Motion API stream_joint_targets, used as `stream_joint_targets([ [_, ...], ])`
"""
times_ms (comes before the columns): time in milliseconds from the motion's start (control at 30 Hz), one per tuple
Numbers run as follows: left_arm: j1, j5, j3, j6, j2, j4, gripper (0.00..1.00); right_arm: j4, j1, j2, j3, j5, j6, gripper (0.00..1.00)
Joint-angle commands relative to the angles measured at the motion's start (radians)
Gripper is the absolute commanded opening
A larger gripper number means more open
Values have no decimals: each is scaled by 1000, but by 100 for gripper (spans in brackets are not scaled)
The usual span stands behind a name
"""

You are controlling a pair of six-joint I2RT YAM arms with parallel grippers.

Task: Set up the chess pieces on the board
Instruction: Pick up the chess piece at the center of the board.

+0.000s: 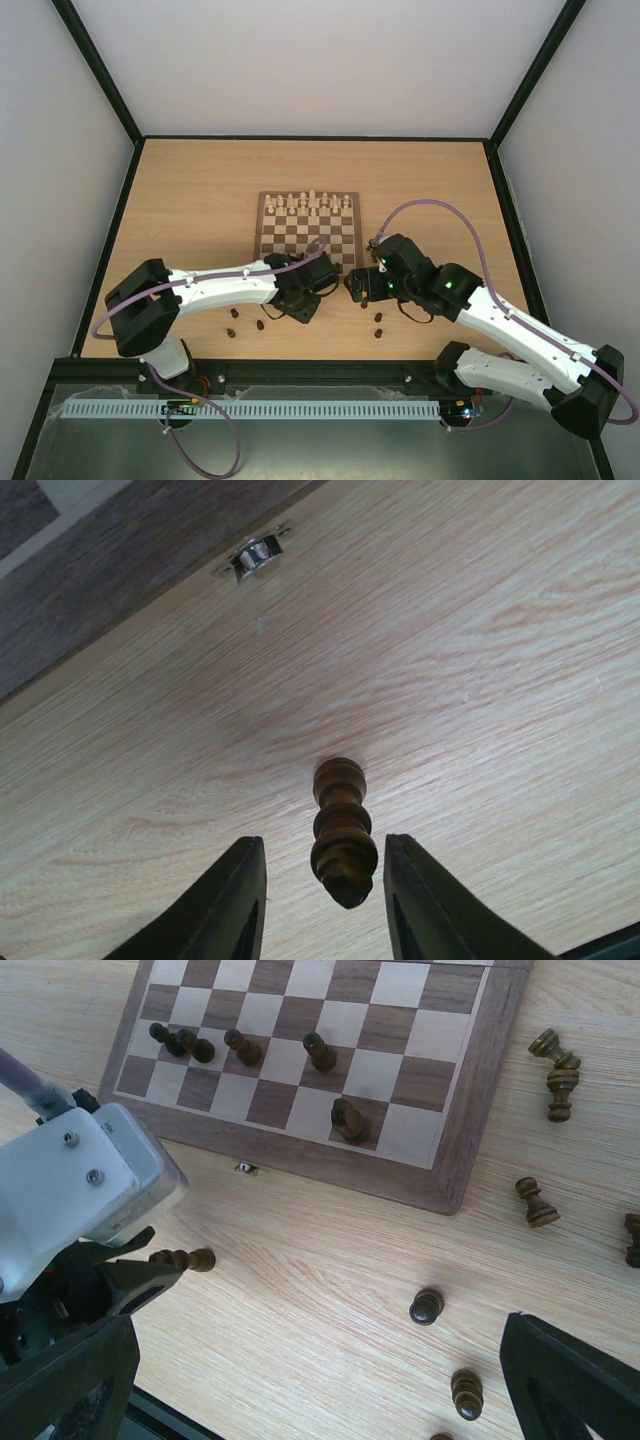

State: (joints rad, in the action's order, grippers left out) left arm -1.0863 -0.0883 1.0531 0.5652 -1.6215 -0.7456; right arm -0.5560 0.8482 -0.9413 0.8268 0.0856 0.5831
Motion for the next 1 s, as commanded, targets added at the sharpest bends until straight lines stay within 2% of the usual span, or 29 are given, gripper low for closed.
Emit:
stream_joint_targets([
  [0, -3, 13, -10, 1, -20, 4, 31, -14, 1, 15, -8, -10, -12, 100],
  [133, -3, 17, -11, -5, -37, 7, 23, -13, 1, 18, -10, -13, -14, 99],
  [333, -3, 17, -14, -4, -45, 10, 21, -12, 2, 21, -12, -15, -14, 100],
  [467, -3, -4, 0, -4, -38, -17, 9, -11, 1, 24, -11, -17, -14, 100],
  [633, 26, -59, 95, -32, -36, -100, 9, -9, 1, 30, -12, -17, -14, 100],
  [967, 178, -69, 318, -173, -121, -175, 9, -4, 2, 37, -16, -15, -16, 100],
])
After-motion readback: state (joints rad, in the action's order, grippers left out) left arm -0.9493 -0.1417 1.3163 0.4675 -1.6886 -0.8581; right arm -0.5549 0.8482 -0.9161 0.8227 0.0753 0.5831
